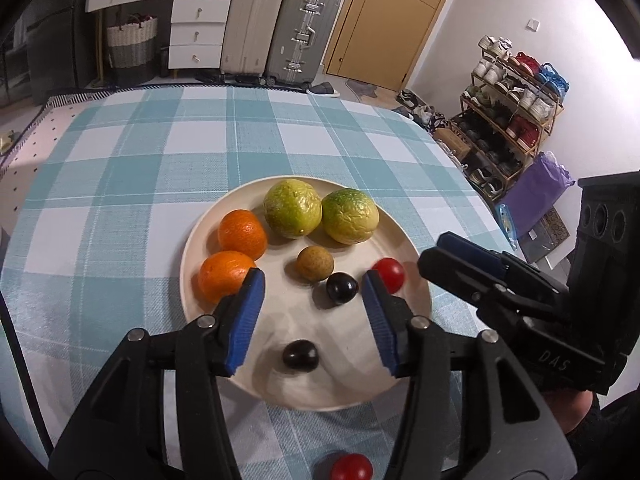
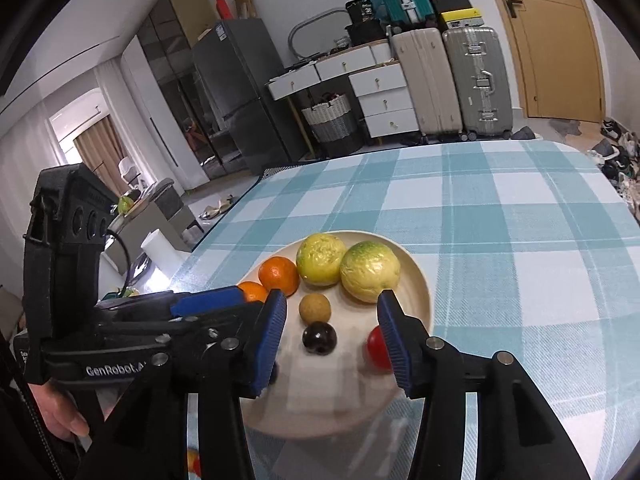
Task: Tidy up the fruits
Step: 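Carry the tomato and plum to the cream plate and release both, then withdraw both grippers toward the last tomato and brown fruit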
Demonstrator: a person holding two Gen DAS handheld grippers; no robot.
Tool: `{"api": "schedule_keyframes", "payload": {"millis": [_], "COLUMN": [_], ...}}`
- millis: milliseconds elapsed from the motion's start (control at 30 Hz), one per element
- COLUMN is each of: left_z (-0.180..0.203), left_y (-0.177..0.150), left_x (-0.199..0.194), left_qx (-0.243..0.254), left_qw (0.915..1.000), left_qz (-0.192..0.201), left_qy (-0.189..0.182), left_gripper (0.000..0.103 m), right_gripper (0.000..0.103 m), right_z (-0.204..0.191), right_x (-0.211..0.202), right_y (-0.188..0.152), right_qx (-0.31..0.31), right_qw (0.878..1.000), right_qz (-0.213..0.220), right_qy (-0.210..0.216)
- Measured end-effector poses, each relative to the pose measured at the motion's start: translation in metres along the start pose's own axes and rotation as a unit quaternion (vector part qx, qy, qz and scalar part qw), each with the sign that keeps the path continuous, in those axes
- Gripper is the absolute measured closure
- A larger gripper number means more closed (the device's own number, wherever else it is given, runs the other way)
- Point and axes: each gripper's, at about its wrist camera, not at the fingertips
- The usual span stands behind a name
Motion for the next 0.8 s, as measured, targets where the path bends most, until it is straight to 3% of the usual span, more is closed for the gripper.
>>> {"api": "schedule_keyframes", "payload": {"millis": [33, 267, 333, 367, 800], "left_z": [0.001, 0.006, 0.009, 0.010, 0.021], "left_y": [-0.001, -0.008, -0.011, -0.012, -0.032], "left_x": [-0.003, -0.030, -0.039, -0.043, -0.085], "left_qx": [0.000, 0.003, 0.008, 0.010, 0.032], "left_qw": [1.0000, 0.9997, 0.9992, 0.9989, 0.9944], "left_qz": [0.002, 0.020, 0.025, 0.029, 0.047], "left_qy": [-0.003, 0.010, 0.030, 0.036, 0.089], "left_gripper": [0.045, 0.040, 0.026, 0.024, 0.019], "right_gripper": [0.051, 0.048, 0.045, 0.040, 0.030], "right_z": [0.001, 0.002, -0.001, -0.002, -0.034], "right_x": [-0.003, -0.025, -0.033, -0.035, -0.068], "right_y": [-0.001, -0.002, -0.001, -0.002, -0.012], "right_qx": [0.001, 0.002, -0.001, -0.002, -0.032], "right_qw": [1.000, 1.000, 0.999, 0.999, 0.998], "right_qz": [0.002, 0.017, 0.023, 0.026, 0.042], "right_qy": [-0.003, -0.021, -0.023, -0.023, -0.019]}}
Point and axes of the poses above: each gripper's, at about its wrist camera, not at the fingertips, and x roughly the way its jaws point, z to its right, y to its top, and after that the axes turned 7 degrees about z, right-handed
